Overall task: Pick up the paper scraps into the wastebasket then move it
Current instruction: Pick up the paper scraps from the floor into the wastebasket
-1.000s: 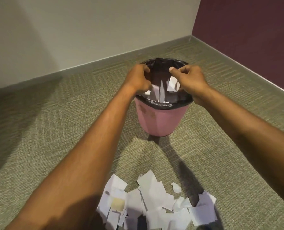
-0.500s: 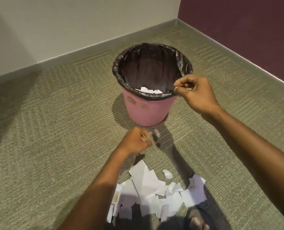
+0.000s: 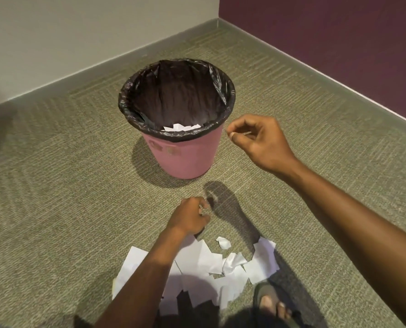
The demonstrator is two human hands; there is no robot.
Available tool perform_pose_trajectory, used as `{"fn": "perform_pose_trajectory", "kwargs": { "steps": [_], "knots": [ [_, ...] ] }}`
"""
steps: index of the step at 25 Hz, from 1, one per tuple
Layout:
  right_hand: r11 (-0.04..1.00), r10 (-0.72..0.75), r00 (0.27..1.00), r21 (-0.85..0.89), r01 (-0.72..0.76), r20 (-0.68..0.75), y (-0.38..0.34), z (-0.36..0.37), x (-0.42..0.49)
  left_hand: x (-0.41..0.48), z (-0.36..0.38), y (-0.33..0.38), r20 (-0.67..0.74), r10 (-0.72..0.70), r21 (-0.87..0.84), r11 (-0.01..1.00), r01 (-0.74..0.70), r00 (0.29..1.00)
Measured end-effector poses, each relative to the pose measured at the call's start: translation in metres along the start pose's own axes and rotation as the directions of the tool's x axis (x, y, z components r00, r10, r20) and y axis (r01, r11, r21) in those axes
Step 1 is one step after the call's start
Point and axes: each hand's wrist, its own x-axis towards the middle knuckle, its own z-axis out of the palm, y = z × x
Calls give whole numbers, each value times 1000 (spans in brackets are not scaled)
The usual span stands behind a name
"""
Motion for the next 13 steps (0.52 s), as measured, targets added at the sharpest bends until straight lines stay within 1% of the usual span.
{"fn": "perform_pose_trajectory", "kwargs": {
  "steps": [2, 4, 5, 6, 7, 9, 10, 11, 12, 13],
  "knots": [
    [995, 75, 997, -73, -74, 12, 19, -2, -20, -5, 16, -3, 27, 20, 58, 998, -21, 999],
    [959, 227, 967, -196, -203, 111, 48, -1, -47, -12, 40, -4, 65, 86, 177, 980, -96, 994],
    [917, 315, 933, -311, -251, 174, 65, 1, -62, -15, 53, -4, 101, 126, 243, 959, -147, 987],
    [851, 412, 880, -444, -280, 236, 82, 4, -78, -18, 65, -5, 153, 157, 301, 933, -197, 976],
    [779, 509, 808, -557, -287, 296, 100, 5, -96, -21, 77, -6, 224, 168, 347, 907, -240, 960],
    [659, 661, 648, -706, -260, 379, 126, 9, -131, -26, 97, -9, 361, 128, 416, 864, -282, 924],
    [615, 709, 587, -751, -240, 392, 134, 12, -147, -30, 105, -11, 395, 113, 446, 844, -298, 912],
    [577, 740, 549, -785, -223, 388, 140, 15, -162, -37, 110, -13, 387, 134, 474, 819, -322, 912],
    [546, 758, 533, -813, -204, 375, 146, 19, -176, -44, 115, -15, 352, 183, 521, 776, -355, 918],
    [515, 763, 538, -840, -172, 358, 149, 24, -188, -51, 118, -14, 368, 151, 560, 752, -348, 917]
  ]
}}
